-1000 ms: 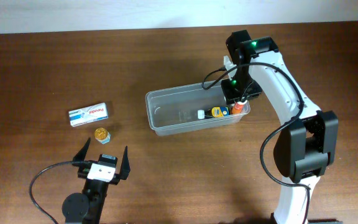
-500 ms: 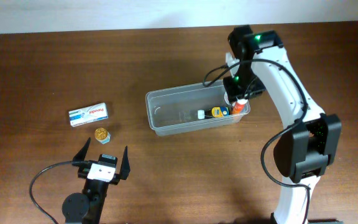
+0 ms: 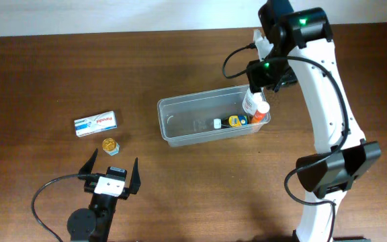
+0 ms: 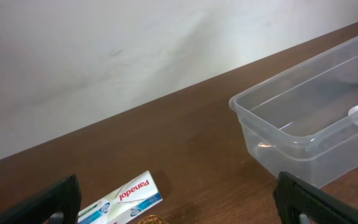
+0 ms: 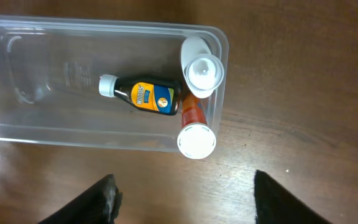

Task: Pack container
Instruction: 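Raise the right gripper out of the container and retract it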

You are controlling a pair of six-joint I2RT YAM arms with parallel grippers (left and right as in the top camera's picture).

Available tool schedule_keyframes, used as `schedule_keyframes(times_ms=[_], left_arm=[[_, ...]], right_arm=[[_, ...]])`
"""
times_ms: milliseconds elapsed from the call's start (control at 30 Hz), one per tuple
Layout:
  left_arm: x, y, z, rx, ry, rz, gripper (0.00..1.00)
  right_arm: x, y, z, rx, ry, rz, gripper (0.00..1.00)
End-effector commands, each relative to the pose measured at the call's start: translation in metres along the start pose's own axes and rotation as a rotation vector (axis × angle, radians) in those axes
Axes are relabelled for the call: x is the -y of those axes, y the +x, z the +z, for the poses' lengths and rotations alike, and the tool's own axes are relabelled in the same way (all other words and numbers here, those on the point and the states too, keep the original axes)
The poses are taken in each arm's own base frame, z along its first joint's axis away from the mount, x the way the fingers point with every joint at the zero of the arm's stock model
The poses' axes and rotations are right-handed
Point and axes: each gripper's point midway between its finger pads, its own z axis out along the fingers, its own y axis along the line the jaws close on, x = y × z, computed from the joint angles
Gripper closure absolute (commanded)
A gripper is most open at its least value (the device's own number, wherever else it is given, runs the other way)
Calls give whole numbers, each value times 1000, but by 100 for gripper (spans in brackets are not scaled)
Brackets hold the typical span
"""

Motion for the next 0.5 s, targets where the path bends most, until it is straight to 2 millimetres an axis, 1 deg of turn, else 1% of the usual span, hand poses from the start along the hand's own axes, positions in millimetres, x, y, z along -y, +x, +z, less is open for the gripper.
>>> schedule_keyframes(times_ms=[0, 33, 100, 167, 267, 400, 467], left_arm=[[-2, 3, 0, -3, -13, -4, 0], [-2, 3, 0, -3, -13, -3, 0], [-2, 3, 0, -3, -13, -3, 1], [-2, 2, 0, -3, -13, -3, 1], [-2, 3, 0, -3, -13, -3, 1], [-2, 2, 0, -3, -13, -3, 1], [-2, 2, 0, -3, -13, -4, 1]], right_arm=[[2, -5, -18, 66, 6, 15, 32], [4, -6, -18, 73, 7, 21, 26], [13, -11, -19, 92, 10, 60, 21], [25, -16, -19, 112, 9, 102, 17], [48, -22, -21, 144, -8, 181, 11], [79, -24, -24, 171, -41, 266, 3], [99, -22, -25, 183, -33, 312, 2]])
